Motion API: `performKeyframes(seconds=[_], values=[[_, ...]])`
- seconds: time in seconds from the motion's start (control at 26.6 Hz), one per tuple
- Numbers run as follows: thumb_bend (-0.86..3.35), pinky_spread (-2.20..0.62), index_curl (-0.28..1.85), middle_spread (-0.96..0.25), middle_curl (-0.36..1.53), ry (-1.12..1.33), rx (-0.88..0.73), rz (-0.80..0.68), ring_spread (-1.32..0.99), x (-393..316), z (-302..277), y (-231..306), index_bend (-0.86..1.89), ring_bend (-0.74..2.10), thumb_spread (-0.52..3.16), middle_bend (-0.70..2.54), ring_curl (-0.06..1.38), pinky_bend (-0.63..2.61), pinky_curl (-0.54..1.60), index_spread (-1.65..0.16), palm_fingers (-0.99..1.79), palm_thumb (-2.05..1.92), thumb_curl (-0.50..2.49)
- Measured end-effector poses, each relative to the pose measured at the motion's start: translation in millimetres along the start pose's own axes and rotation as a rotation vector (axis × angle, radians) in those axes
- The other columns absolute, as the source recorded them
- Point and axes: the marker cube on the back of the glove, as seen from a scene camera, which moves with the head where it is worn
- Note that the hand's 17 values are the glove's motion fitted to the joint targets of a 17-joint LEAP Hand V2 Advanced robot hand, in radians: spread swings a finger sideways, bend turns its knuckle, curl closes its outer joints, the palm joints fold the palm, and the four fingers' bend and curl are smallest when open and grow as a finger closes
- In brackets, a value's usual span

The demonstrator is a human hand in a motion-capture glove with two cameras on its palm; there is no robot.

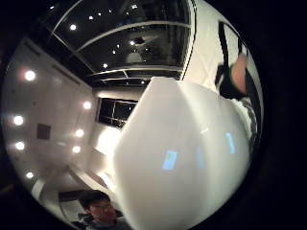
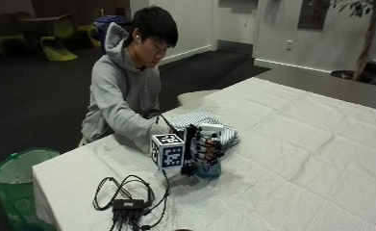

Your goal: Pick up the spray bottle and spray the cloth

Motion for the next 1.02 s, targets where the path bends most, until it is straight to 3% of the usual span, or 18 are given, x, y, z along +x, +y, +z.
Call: performKeyframes(seconds=[0.3, 0.56, 0.83, 1.02], values=[[-0.01, -0.08, 0.41, -0.10, 0.47, 0.017, 0.013, -0.022, -0.15, -8, 14, -18, 0.41, 0.43, 0.79, 0.56, 0.35, 0.25, 0.30, -0.23, 1.30, 1.00, 0.49], [-0.04, -0.23, 0.46, -0.08, 0.49, 0.160, -0.002, -0.105, -0.17, -20, 19, -36, 0.47, 0.48, 0.46, 0.59, 0.39, 0.34, 0.35, -0.21, 1.44, 0.97, 0.56], [-0.04, -0.27, 0.50, -0.08, 0.51, 0.464, -0.325, -0.214, -0.18, -74, 19, -41, 0.54, 0.52, 0.26, 0.63, 0.42, 0.34, 0.38, -0.21, 1.44, 0.95, 0.60], [-0.03, -0.27, 0.52, -0.08, 0.51, 0.806, -0.558, -0.349, -0.19, -128, 23, -4, 0.57, 0.54, 0.17, 0.66, 0.44, 0.35, 0.39, -0.20, 1.43, 0.94, 0.62]])
